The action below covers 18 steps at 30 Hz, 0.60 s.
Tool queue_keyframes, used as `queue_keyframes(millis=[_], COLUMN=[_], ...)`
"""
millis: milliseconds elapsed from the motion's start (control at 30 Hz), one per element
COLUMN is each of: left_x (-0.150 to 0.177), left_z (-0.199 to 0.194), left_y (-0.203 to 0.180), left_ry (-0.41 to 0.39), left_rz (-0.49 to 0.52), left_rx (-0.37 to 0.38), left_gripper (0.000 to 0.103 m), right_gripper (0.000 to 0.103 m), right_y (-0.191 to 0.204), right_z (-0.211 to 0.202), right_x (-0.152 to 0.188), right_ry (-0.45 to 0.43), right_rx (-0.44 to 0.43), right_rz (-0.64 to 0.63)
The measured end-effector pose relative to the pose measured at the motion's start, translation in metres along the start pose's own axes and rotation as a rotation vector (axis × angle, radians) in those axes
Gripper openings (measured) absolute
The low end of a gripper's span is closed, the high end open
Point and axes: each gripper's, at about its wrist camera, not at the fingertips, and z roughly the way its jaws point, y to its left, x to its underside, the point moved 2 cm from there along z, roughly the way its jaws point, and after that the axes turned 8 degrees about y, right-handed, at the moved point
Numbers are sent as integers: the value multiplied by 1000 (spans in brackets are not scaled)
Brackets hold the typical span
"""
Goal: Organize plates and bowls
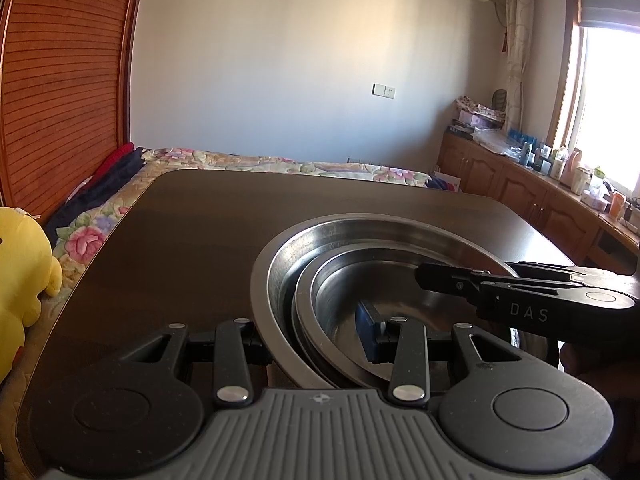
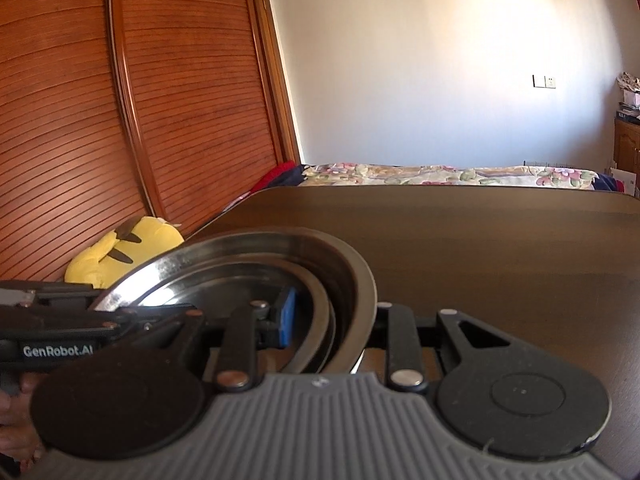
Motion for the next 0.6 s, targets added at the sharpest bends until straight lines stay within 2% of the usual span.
queue_keyframes(millis=[600], left_x=[2], left_z=[2], left_y=[-5], left_ry=[-1], left_rz=[11], left_rx=[-16], left_gripper=[44], right_gripper=[31], right_y=[1], right_z=[1], right_x=[2], right_ry=[9], right_rx=[-6], right_rz=[-17])
